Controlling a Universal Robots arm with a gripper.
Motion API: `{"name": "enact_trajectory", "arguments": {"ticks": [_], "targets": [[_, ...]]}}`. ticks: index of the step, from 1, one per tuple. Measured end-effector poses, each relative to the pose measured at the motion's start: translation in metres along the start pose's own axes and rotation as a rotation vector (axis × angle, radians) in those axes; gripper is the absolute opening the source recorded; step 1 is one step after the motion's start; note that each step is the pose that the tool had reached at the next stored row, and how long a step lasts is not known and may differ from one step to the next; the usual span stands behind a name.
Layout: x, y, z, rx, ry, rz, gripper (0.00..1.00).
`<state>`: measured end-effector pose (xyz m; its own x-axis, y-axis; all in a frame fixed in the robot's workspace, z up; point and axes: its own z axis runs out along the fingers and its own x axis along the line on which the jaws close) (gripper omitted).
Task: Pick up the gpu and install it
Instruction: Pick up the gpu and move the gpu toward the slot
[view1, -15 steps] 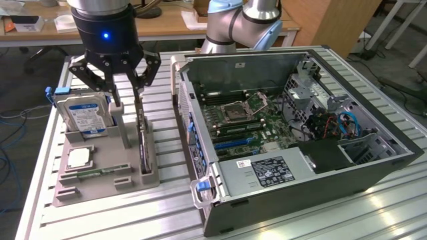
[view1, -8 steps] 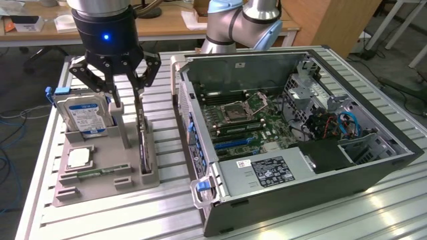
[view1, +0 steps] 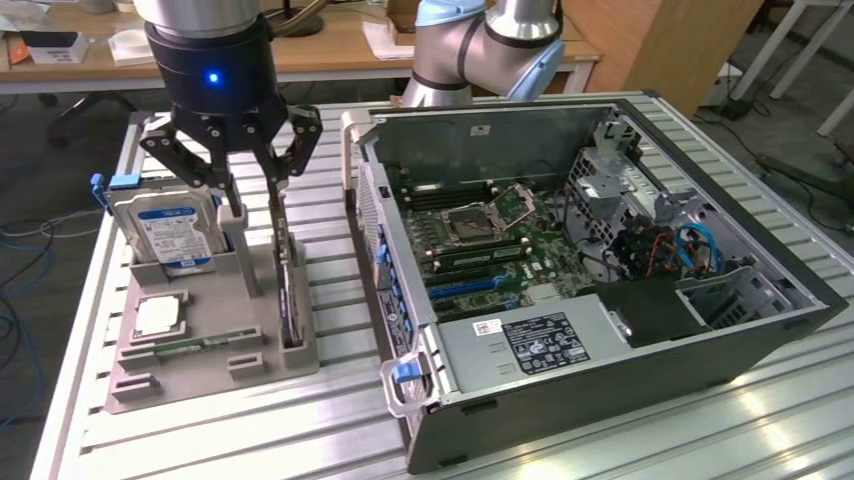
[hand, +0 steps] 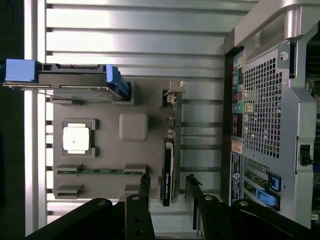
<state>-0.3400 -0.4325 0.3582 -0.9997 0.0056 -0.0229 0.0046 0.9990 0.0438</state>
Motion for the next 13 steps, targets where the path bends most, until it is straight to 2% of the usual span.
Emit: {"name": "enact_trajectory", "arguments": {"ticks": [13], "targets": [[0.0001,-0.0003,0.0053,0.0,0.0,0.0,0.41]]}}
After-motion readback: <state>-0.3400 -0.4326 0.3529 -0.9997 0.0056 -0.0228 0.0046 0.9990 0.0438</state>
